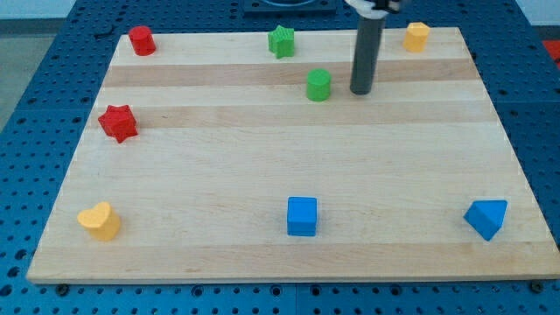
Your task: Push the green circle closer to the green star
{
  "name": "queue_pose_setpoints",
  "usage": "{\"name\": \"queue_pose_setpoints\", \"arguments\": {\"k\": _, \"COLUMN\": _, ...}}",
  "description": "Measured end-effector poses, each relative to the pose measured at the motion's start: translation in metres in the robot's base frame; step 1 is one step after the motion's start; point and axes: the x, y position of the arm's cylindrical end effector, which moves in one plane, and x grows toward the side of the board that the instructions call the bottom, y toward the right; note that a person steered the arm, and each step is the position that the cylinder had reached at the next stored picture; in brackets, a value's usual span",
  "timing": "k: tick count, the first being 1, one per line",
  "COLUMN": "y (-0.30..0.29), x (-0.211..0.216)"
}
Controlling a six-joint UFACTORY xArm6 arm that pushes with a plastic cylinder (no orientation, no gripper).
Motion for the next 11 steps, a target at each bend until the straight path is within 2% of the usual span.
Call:
{"name": "queue_pose_setpoints", "arguments": {"k": 1, "y": -0.003, "x": 0.037}}
{"name": "queue_pose_setpoints", "arguments": {"k": 2, "y": -0.029, "x": 0.040}}
{"name": "queue_pose_setpoints", "arguments": {"k": 4, "y": -0.040, "x": -0.015}}
{"name": "queue_pose_setpoints", "arguments": {"k": 6, "y": -0.058, "x": 0.039}}
{"name": "queue_pose_setpoints", "arguments": {"k": 7, "y": -0.106, "x": 0.042}}
{"name": "queue_pose_setpoints", "arguments": {"k": 8, "y": -0.131, "x": 0.024}}
{"name": "queue_pose_setpoints", "arguments": {"k": 10, "y": -0.131, "x": -0.033}}
{"name": "queue_pose_setpoints", "arguments": {"k": 11, "y": -0.136, "x": -0.007}}
